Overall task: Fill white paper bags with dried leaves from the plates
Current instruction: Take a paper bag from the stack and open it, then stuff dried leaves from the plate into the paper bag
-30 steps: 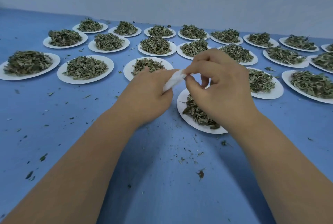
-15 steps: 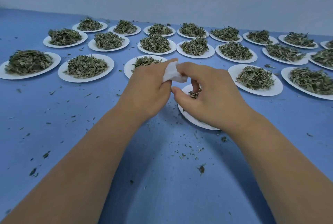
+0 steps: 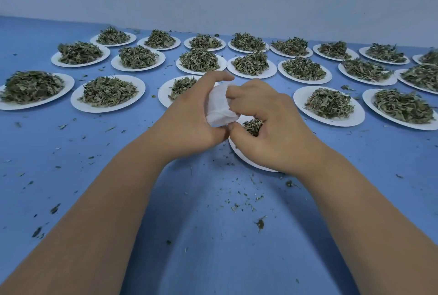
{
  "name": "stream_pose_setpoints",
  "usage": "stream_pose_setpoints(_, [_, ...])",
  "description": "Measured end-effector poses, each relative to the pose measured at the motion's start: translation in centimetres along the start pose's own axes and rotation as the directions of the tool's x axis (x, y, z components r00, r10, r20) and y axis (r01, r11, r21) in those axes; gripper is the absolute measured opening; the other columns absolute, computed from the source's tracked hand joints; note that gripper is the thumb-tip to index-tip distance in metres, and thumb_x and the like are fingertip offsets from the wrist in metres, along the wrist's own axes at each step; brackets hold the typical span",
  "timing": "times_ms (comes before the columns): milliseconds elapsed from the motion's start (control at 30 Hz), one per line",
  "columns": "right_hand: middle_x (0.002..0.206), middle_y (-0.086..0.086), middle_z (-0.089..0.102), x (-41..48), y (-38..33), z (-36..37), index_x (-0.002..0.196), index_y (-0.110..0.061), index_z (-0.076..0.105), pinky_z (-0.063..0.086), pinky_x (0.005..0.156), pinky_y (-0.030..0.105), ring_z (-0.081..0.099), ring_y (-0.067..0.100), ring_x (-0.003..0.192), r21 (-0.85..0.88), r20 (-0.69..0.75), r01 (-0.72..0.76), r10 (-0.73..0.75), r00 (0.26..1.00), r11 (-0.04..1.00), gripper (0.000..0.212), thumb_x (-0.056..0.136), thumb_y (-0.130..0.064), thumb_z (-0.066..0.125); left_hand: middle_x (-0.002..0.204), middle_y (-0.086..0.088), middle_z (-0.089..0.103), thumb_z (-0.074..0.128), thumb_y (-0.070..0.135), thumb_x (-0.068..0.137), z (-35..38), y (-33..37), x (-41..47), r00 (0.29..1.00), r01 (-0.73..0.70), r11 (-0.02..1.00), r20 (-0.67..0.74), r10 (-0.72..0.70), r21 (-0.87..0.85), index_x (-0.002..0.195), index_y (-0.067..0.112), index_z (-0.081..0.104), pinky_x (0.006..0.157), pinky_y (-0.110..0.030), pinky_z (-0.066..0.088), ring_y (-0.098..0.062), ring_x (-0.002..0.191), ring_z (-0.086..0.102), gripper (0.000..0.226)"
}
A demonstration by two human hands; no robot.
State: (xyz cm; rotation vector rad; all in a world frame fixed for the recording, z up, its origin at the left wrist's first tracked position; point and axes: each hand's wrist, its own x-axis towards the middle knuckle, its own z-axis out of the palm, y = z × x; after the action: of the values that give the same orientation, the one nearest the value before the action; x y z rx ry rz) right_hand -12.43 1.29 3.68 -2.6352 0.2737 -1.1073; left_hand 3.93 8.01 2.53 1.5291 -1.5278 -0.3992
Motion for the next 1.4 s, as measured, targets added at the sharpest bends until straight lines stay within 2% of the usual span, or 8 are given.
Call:
stream_pose_setpoints(167, [0.067, -0.011, 0.036, -0.1, 0.0, -0.9, 0.072, -0.021, 0.039, 0.035, 0.058, 0.032, 0.039, 0.02, 0.071, -0.217, 0.113, -0.043, 0.069, 0.991, 0.975, 0.012, 0.078, -0.021, 0.05, 0.097, 0.014, 0.065, 0.073, 0.033, 0.076, 0.1, 0.1, -0.1, 0.996, -0.04, 0.96, -0.071, 0.062, 0.276, 0.111, 0.038, 0.056, 0.074, -0.033, 0.052, -0.006, 0.089, 0.06, 0.039])
stream_pose_setpoints(333, [0.069, 0.0, 0.054, -0.2, -0.3, -0.8, 0.078, -0.019, 0.057, 0.046, 0.058, 0.042, 0.052, 0.024, 0.06, -0.044, 0.187, -0.156, 0.162, 0.969, 0.987, 0.011, 0.075, -0.022, 0.048, 0.087, 0.012, 0.063, 0.062, 0.038, 0.077, 1.4, 0.5, 0.0, 0.989, -0.069, 0.947, -0.101, 0.106, 0.315, 0.1, 0.034, 0.055, 0.066, -0.027, 0.044, -0.008, 0.081, 0.058, 0.025])
stream_pose_setpoints(533, [0.089, -0.012, 0.073, -0.3, 1.3, -3.7, 0.102, -0.033, 0.077, 0.037, 0.052, 0.007, 0.05, 0.004, 0.044, 0.114, -0.032, -0.376, 0.382, 0.924, 0.92, 0.037, 0.082, -0.007, 0.059, 0.097, 0.01, 0.062, 0.067, 0.025, 0.079, 1.0, -0.6, 0.4, 0.989, -0.051, 0.891, -0.103, 0.109, 0.451, 0.112, 0.033, 0.055, 0.075, -0.033, 0.042, -0.02, 0.09, 0.057, 0.036])
stream_pose_setpoints(700, [0.098, -0.031, 0.056, -0.4, 3.9, -6.9, 0.124, -0.055, 0.06, 0.034, 0.064, 0.012, 0.046, -0.034, 0.073, -0.332, 0.423, -0.391, 0.506, 0.752, 0.858, 0.039, 0.087, -0.055, 0.068, 0.102, 0.012, 0.057, 0.066, 0.024, 0.078, 1.3, -1.3, 0.8, 0.999, -0.027, 0.876, -0.015, 0.039, 0.481, 0.116, 0.031, 0.055, 0.076, -0.032, 0.041, -0.017, 0.092, 0.051, 0.04])
stream_pose_setpoints(800, [0.11, -0.03, 0.055, -1.3, 4.6, -6.4, 0.13, -0.061, 0.053, 0.035, 0.074, 0.014, 0.05, -0.025, 0.088, -0.359, 0.501, -0.408, 0.543, 0.674, 0.839, 0.053, 0.079, -0.068, 0.066, 0.098, 0.01, 0.056, 0.067, 0.029, 0.079, 1.1, -2.2, 0.9, 0.998, 0.031, 0.87, 0.027, -0.051, 0.493, 0.108, 0.026, 0.055, 0.071, -0.032, 0.043, -0.018, 0.088, 0.053, 0.032])
stream_pose_setpoints(900, [0.117, -0.031, 0.057, -2.0, 4.8, -5.6, 0.13, -0.054, 0.057, 0.037, 0.078, 0.015, 0.051, -0.016, 0.095, -0.39, 0.483, -0.326, 0.493, 0.724, 0.861, 0.052, 0.081, -0.061, 0.07, 0.089, 0.012, 0.052, 0.066, 0.033, 0.079, 1.1, -2.4, 1.0, 0.992, 0.039, 0.832, 0.075, -0.097, 0.554, 0.096, 0.029, 0.051, 0.066, -0.032, 0.04, -0.017, 0.084, 0.051, 0.023])
stream_pose_setpoints(1067, [0.08, -0.032, 0.057, -2.3, 4.7, -5.0, 0.108, -0.039, 0.074, 0.037, 0.06, 0.002, 0.054, -0.021, 0.072, -0.265, 0.317, -0.375, 0.448, 0.836, 0.888, 0.026, 0.083, -0.035, 0.08, 0.077, 0.008, 0.048, 0.06, 0.026, 0.075, 1.4, -1.7, 1.0, 0.999, 0.029, 0.831, 0.014, -0.044, 0.555, 0.074, 0.028, 0.036, 0.054, -0.03, 0.032, -0.011, 0.069, 0.047, 0.025])
stream_pose_setpoints(1400, [0.091, -0.021, 0.067, -2.3, 3.7, -5.2, 0.097, -0.033, 0.067, 0.042, 0.067, 0.005, 0.058, -0.012, 0.074, -0.027, 0.011, -0.341, 0.341, 0.94, 0.94, 0.023, 0.083, -0.024, 0.082, 0.074, 0.006, 0.04, 0.063, 0.025, 0.076, 2.1, 0.7, 1.4, 0.996, -0.011, 0.691, -0.05, 0.069, 0.723, 0.085, 0.021, 0.037, 0.069, -0.036, 0.031, -0.026, 0.07, 0.043, 0.027])
